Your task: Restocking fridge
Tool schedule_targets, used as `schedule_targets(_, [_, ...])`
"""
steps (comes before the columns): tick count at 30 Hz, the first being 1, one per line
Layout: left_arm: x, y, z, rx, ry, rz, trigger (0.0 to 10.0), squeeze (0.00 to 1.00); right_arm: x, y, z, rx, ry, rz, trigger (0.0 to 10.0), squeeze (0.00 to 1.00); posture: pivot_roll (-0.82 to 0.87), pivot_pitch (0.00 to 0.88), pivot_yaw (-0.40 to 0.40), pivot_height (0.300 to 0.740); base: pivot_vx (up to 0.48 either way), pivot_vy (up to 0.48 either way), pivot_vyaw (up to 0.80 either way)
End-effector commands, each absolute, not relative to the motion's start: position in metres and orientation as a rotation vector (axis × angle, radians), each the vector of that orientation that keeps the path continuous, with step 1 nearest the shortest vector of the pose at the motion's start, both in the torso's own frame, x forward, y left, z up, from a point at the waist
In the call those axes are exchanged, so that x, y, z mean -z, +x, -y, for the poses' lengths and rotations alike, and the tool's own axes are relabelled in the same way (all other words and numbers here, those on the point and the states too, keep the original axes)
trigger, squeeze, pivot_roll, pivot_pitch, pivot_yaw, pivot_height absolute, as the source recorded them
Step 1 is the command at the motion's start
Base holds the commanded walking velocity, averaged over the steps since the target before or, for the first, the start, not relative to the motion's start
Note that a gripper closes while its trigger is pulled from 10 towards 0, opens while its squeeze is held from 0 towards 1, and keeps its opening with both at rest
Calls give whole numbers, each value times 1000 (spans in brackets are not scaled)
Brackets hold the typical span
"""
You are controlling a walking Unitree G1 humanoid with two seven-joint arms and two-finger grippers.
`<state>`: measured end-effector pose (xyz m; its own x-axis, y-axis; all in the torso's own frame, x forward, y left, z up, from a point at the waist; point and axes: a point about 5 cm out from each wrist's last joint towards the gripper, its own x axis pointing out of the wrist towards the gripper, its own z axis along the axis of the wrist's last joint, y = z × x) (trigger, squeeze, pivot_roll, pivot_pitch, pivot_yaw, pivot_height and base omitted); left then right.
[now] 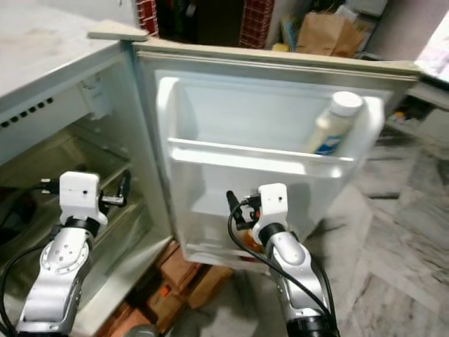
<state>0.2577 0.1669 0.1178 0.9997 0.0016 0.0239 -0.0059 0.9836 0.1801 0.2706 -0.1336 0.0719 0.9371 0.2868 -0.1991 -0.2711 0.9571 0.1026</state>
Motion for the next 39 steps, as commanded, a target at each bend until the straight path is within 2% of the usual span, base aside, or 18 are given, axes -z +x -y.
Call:
schedule_targets(1, [-118, 257, -159, 22, 175, 25, 10000, 0, -71, 271, 141, -275, 74, -231, 10000, 0, 95, 0, -52, 740, 0, -409, 0])
schedule_targets(24, [-117, 257, -155, 33, 170, 29, 10000, 0, -66, 267, 129, -473, 109, -332, 10000, 0, 85, 0, -64, 740, -238, -403, 0])
schedule_targets(31, [-116, 259, -154, 55, 203, 33, 10000, 0, -76, 270, 131, -434, 92, -249, 10000, 0, 92, 0, -66, 740, 0, -246, 0])
schedule_targets(39, [-100, 257, -160, 23, 153, -30, 10000, 0, -92, 286, 152, -198, 82, -106, 10000, 0, 82, 0, -53, 740, 0, -130, 0])
